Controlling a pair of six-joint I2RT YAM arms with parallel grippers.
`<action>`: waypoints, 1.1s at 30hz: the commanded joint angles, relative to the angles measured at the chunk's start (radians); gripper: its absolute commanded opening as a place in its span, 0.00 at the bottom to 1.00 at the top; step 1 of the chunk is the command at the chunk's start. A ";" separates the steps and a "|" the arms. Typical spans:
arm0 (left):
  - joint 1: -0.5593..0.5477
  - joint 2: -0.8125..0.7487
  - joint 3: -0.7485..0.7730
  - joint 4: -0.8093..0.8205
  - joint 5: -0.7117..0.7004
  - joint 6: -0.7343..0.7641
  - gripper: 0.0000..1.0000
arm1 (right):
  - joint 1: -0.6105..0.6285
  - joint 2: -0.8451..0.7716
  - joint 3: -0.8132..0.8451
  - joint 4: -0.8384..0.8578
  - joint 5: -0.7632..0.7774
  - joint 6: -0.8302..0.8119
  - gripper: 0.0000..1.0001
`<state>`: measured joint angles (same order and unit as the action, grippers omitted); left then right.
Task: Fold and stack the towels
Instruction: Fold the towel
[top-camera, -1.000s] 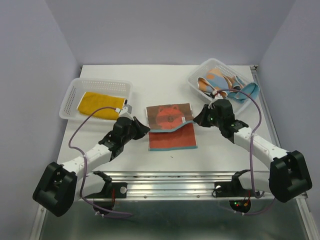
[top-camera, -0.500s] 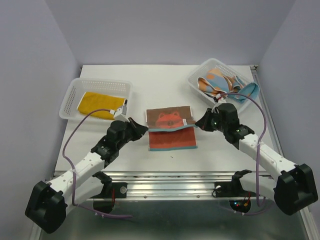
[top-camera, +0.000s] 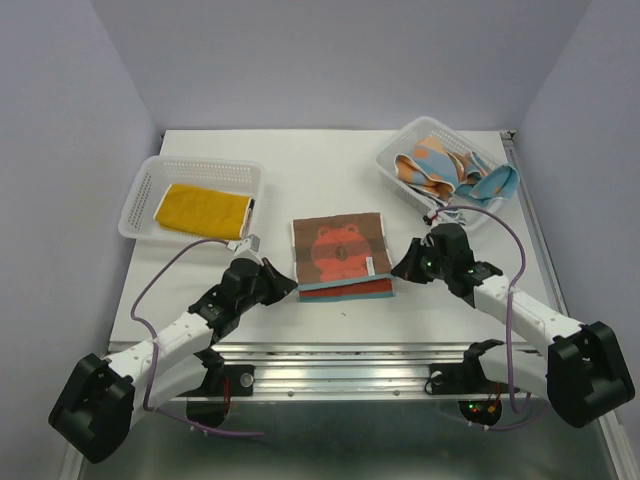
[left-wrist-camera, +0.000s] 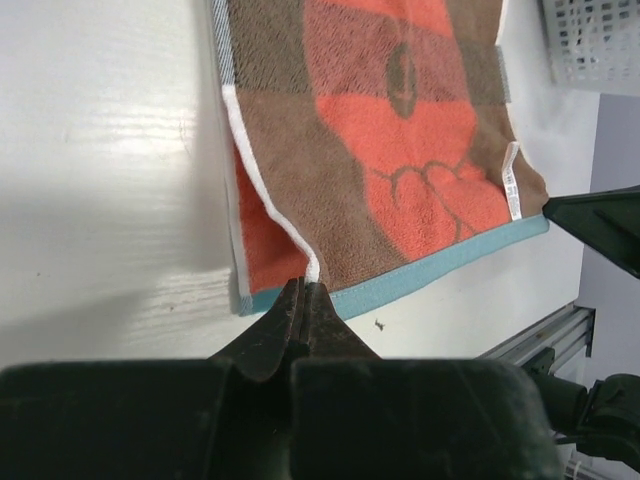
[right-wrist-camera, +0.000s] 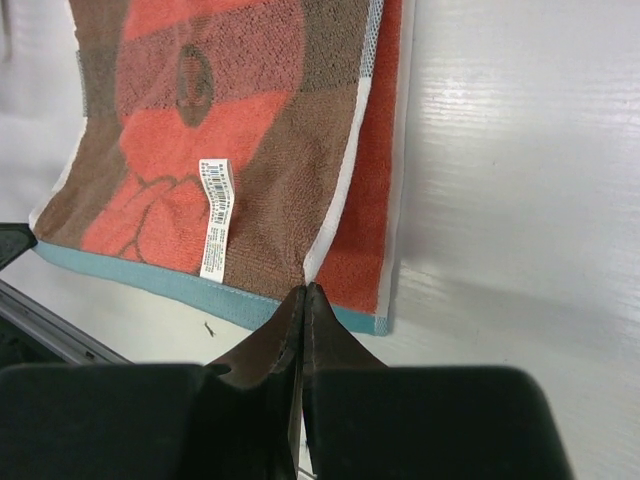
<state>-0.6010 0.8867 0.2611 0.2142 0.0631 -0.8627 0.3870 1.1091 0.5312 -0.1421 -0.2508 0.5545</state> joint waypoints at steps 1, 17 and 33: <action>-0.005 -0.012 -0.049 0.025 0.029 -0.032 0.00 | 0.000 -0.006 -0.034 -0.016 0.015 0.001 0.04; -0.013 -0.041 -0.063 -0.016 0.147 -0.033 0.53 | -0.002 0.014 -0.053 -0.037 -0.061 -0.041 0.68; 0.016 0.303 0.406 -0.174 -0.261 0.102 0.99 | 0.000 0.219 0.302 0.021 0.107 -0.156 1.00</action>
<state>-0.6010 1.0954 0.5735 0.0692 -0.0517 -0.7944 0.3870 1.2697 0.7395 -0.1898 -0.2169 0.4545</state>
